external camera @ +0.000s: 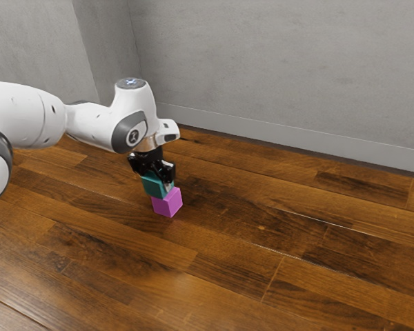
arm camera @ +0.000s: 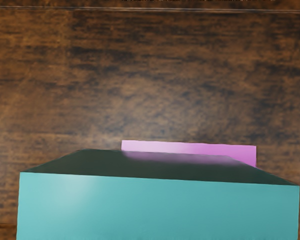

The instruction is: Pick up the blue block with one arm, and put the blue block on the pink block with one arm

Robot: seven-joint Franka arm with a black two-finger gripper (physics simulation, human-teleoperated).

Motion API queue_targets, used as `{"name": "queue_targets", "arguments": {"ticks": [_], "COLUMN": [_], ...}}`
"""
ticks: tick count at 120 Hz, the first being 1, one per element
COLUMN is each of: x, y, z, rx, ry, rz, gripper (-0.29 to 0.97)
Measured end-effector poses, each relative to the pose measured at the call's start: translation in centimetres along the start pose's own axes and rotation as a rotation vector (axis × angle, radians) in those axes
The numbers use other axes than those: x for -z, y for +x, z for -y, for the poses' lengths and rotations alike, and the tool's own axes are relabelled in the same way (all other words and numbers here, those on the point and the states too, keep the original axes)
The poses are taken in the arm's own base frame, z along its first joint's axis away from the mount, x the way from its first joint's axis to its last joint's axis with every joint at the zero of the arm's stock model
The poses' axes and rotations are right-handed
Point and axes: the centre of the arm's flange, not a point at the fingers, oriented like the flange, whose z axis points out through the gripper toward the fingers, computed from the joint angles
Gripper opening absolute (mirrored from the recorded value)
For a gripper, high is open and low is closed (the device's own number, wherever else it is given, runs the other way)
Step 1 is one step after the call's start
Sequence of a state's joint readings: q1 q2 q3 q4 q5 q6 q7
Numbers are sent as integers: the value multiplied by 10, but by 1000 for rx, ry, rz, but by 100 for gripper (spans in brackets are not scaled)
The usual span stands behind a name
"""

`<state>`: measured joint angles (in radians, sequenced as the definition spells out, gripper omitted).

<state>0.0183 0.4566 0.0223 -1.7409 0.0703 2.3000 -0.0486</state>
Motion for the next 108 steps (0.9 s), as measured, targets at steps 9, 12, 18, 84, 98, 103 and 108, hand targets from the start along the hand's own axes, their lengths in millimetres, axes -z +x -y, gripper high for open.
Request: {"name": "queue_targets", "arguments": {"ticks": [9, 12, 18, 84, 98, 103, 108], "x": [1, 1, 3, 7, 65, 109, 155], "y": [1, 1, 4, 6, -14, -28, -43], "z": [-1, -2, -6, -9, -14, -12, -9], "rx": [-2, -4, -10, -6, -4, 0, 4], "ry": [0, -2, -5, -27, -41, -44, -46], "rz": [-1, -1, -7, -12, -69, -120, -179], "gripper": [36, 36, 36, 56, 61, 62, 63]}}
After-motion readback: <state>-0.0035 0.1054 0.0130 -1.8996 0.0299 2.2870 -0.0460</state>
